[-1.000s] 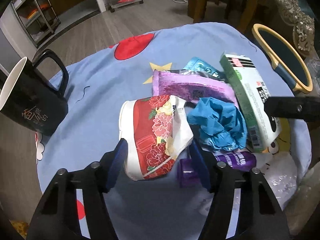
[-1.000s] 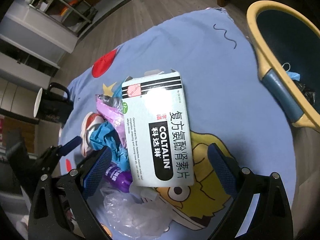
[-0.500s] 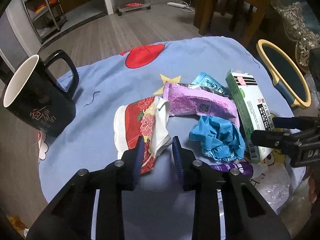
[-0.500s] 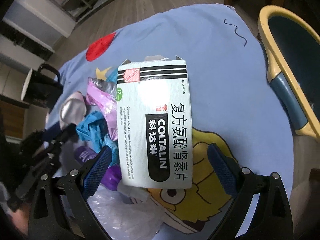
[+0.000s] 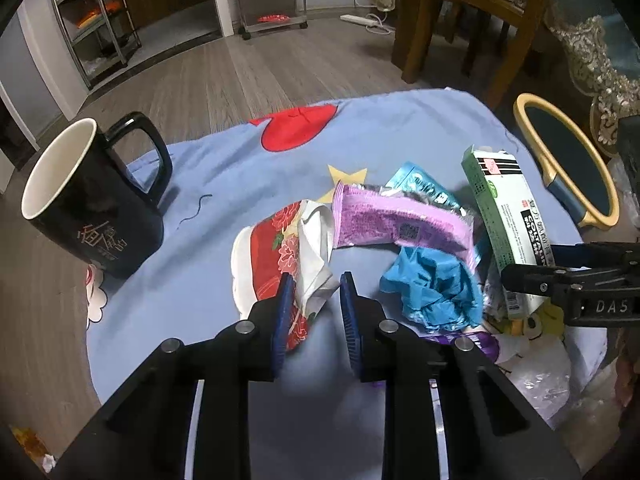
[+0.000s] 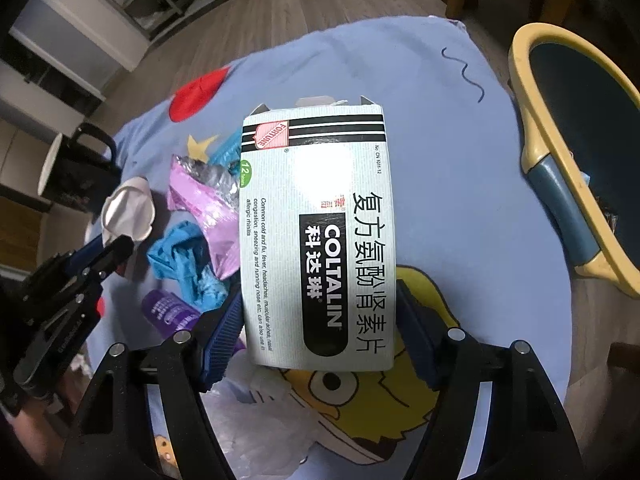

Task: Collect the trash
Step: 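Grasp the white COLTALIN box with the right tool while the left tool grasps the red wrapper, then carry box and wrapper over the wastebasket and open both tools to drop them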

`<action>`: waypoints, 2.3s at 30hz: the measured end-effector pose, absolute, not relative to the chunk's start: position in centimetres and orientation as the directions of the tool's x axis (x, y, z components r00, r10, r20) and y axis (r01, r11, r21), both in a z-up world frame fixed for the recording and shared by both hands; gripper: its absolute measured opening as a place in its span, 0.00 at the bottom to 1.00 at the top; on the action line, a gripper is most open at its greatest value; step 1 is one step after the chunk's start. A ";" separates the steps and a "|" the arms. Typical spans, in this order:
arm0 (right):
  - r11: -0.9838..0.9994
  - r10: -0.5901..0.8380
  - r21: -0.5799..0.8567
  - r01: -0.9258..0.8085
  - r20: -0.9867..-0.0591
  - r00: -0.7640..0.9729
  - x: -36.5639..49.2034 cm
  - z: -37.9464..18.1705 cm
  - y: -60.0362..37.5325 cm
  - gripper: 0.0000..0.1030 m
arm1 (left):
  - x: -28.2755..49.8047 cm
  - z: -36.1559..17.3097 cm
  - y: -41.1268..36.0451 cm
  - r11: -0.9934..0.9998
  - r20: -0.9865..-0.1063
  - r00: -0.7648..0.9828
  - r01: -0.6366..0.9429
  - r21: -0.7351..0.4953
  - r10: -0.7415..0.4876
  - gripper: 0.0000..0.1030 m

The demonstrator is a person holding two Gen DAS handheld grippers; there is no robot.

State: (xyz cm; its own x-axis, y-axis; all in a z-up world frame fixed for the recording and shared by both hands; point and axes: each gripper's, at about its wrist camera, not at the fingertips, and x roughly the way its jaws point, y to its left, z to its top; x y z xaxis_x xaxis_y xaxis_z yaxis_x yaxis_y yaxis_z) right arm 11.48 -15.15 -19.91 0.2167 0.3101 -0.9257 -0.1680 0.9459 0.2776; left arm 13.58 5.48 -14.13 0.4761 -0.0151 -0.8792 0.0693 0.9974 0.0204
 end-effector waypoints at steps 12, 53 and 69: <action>0.937 0.349 0.328 -0.120 -0.893 0.285 11.2 -17.1 -17.4 0.71 | 12.6 -11.5 5.6 0.999 -0.848 0.530 0.050 0.009 -0.019 0.22; 0.885 0.358 0.464 0.027 -0.717 0.598 11.1 -7.3 -31.6 0.71 | 10.2 0.6 -1.5 0.961 -0.661 0.706 0.264 -0.085 -0.252 0.22; 0.815 0.341 0.546 0.193 -0.722 0.602 13.3 -10.0 -38.5 0.71 | 13.4 0.5 -12.4 0.873 -0.674 0.600 0.465 -0.145 -0.431 0.22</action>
